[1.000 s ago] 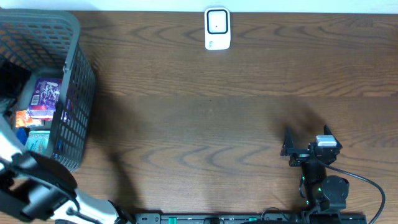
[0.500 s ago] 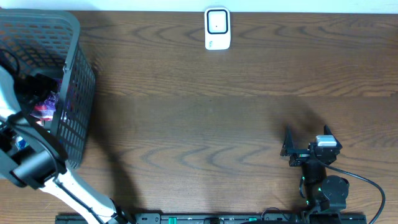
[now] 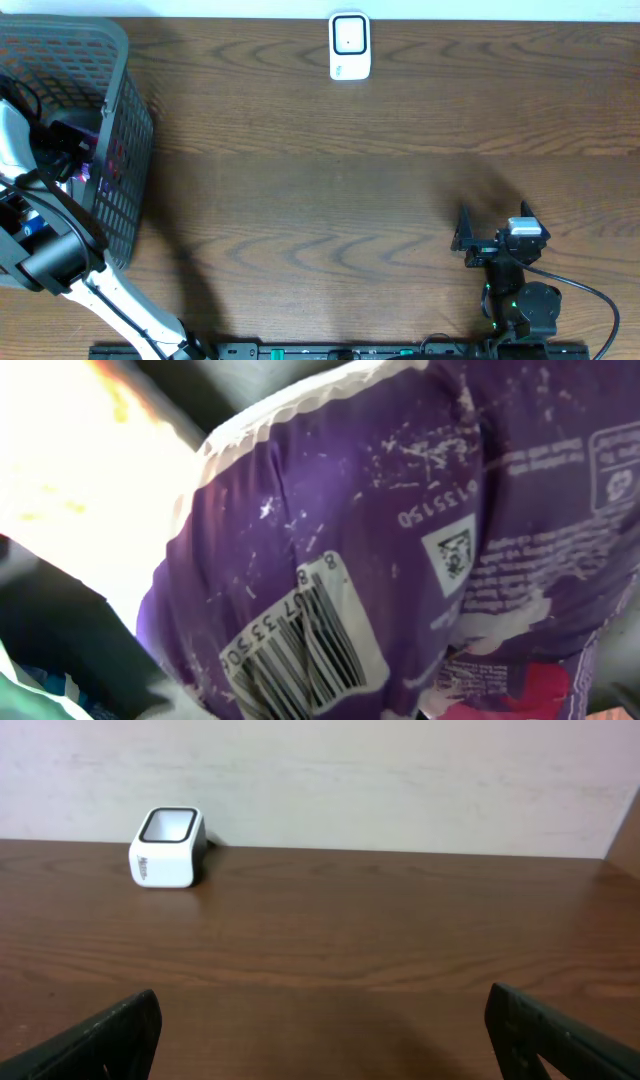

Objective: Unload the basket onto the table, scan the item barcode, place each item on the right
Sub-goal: 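Grasp the purple Carefree pack with the left gripper and lift, then carry the purple pack to the table near the scanner and release, then reach the left gripper back into the basket for the green wipes, then carry the mint-green wipes pack beside the purple pack and release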

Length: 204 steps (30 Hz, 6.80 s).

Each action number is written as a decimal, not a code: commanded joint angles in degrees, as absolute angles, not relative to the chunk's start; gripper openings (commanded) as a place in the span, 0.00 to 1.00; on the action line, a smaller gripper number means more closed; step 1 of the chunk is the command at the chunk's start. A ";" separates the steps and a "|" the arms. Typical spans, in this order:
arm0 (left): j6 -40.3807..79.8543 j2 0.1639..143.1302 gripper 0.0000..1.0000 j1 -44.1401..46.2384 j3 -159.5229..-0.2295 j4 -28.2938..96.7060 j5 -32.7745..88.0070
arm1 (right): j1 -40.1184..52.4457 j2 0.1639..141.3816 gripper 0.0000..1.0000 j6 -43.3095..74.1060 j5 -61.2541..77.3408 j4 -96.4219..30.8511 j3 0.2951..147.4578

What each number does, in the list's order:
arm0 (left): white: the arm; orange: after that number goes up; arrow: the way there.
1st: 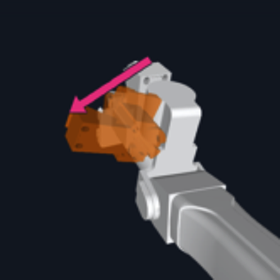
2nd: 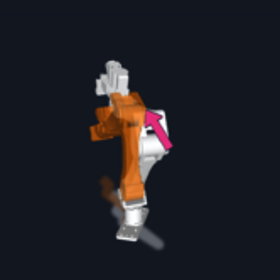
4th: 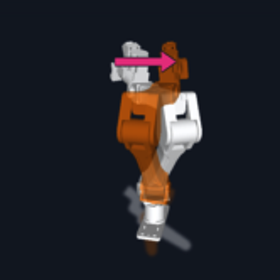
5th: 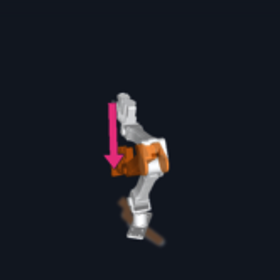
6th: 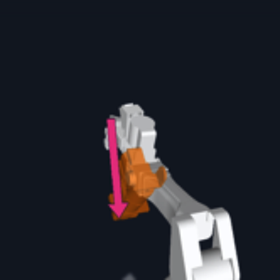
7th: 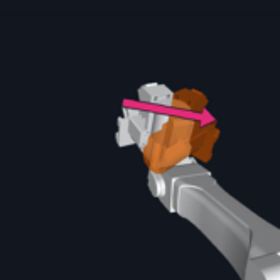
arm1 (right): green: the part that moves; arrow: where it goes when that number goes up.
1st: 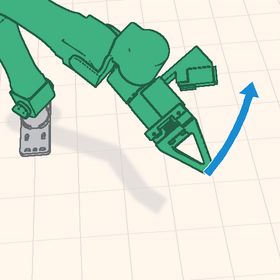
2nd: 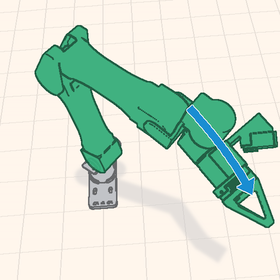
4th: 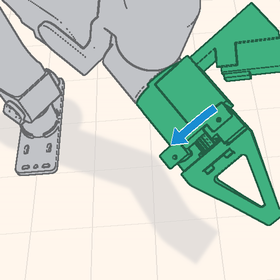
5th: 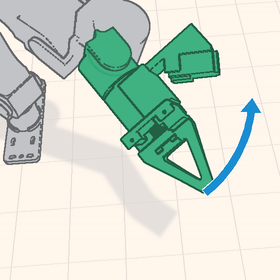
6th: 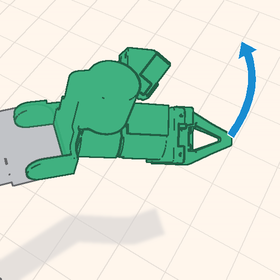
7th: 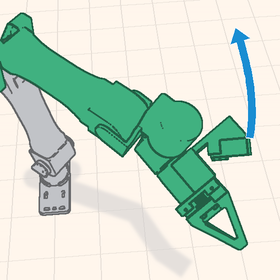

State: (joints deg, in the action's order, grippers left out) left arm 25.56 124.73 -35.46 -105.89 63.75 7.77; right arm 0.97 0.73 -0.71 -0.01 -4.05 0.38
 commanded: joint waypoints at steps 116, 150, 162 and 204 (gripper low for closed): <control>33.32 107.55 0.66 -38.28 -99.22 70.35 -7.66 | 1.17 0.64 0.99 -1.37 -0.51 -4.29 0.30; 33.26 121.69 0.07 -38.28 -96.18 73.08 -2.00 | 1.17 0.64 0.99 -1.37 -0.51 -4.29 0.32; 33.04 107.81 0.07 -38.28 -108.14 71.83 15.86 | 1.17 0.64 0.99 -1.37 -0.51 -4.29 0.32; 24.10 120.33 0.08 30.04 -107.98 58.85 6.48 | 1.17 0.64 0.99 -1.37 -0.51 -4.29 0.32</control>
